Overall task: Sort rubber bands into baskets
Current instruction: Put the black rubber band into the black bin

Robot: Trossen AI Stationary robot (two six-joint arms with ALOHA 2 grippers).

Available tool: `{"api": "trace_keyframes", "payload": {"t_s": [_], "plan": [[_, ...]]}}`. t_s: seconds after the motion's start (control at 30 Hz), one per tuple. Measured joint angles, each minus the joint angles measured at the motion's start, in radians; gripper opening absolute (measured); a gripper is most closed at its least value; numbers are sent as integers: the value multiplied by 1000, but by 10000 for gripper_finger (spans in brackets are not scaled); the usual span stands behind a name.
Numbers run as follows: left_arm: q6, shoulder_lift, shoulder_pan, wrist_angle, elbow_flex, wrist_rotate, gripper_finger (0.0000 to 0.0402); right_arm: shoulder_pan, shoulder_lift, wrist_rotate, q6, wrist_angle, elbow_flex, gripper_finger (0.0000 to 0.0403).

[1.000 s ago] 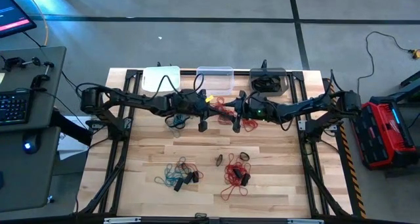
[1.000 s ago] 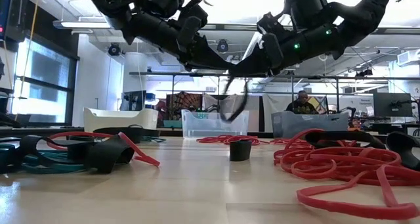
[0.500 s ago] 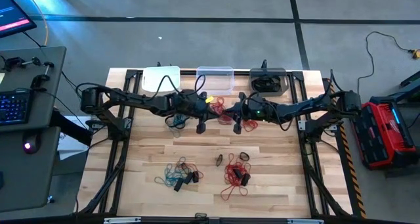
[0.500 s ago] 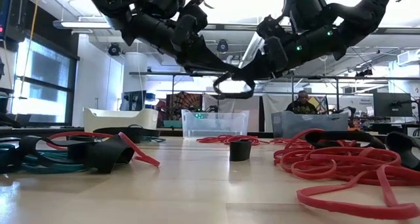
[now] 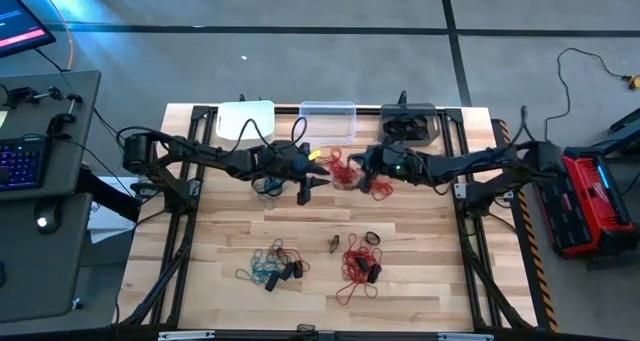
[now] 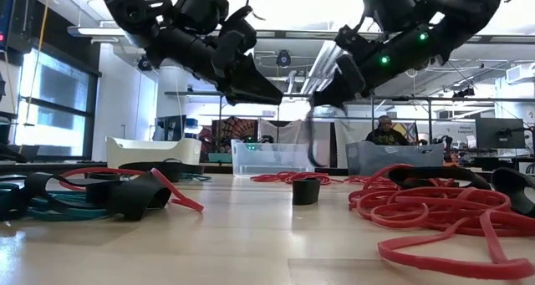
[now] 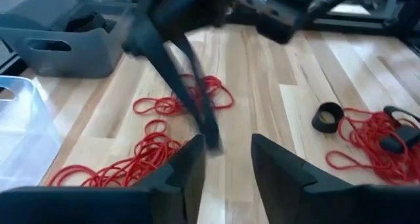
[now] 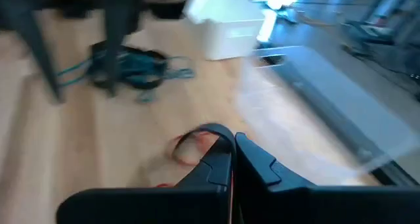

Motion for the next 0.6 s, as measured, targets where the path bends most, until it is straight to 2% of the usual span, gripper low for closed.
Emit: {"api": "trace_keyframes", "payload": {"t_s": [0.2, 0.33, 0.6], "plan": [[-22, 0, 0, 44, -31, -19, 135, -69, -125, 218, 59, -173, 0, 0], [-23, 0, 0, 36, -32, -45, 136, -135, -209, 329, 103, -277, 0, 0], [-23, 0, 0, 35, -32, -52, 136, -305, -269, 405, 135, -396, 0, 0]]}}
